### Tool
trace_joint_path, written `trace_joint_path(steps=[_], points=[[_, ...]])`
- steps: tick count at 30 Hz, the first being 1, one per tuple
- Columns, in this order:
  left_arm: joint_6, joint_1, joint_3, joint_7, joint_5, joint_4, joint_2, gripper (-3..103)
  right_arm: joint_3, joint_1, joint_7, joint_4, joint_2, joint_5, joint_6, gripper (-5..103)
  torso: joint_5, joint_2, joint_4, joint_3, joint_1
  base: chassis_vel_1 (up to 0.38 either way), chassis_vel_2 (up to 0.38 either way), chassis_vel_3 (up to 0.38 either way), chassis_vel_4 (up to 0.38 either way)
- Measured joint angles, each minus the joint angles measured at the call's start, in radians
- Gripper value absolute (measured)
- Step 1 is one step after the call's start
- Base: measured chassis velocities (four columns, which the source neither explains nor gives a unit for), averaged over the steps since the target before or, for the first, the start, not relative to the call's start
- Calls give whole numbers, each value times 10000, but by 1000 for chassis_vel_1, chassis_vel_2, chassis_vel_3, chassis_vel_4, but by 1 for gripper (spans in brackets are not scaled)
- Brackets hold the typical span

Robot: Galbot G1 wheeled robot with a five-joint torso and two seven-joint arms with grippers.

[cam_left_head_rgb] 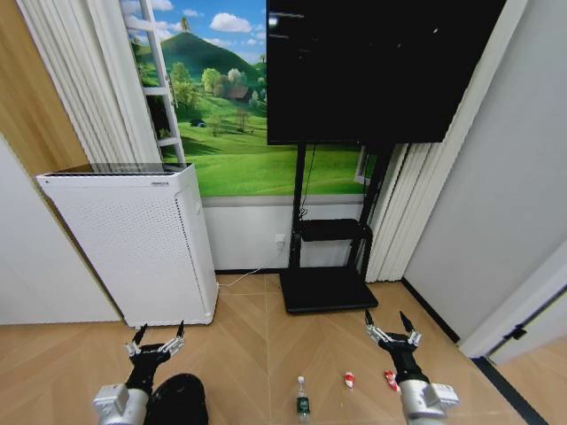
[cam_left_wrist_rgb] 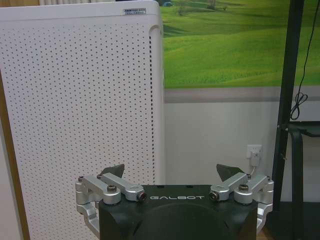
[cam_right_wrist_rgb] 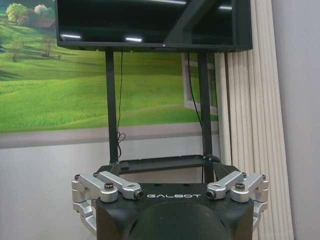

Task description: Pick up the trash bin and place the garbage on the floor into it.

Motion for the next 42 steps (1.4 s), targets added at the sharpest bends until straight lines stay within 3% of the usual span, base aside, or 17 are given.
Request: trace_joint_path(steps=[25,34,42], points=[[12,78,60,141,49,95,90,100,-238,95,-14,-138,112,-169,105,100,0,-1119,1,-640,-476,0,0,0,0],[12,-68,26,143,27,151,215,100,-229,132,-56,-128,60,-243,115,100,0,-1314,0,-752,-559,0,0,0,0],[22,-130,35,142,-8,206,189,100,-223,126,-52,-70,118,-405,198,100,0,-1836,0,-1057,-776,0,0,0,0]])
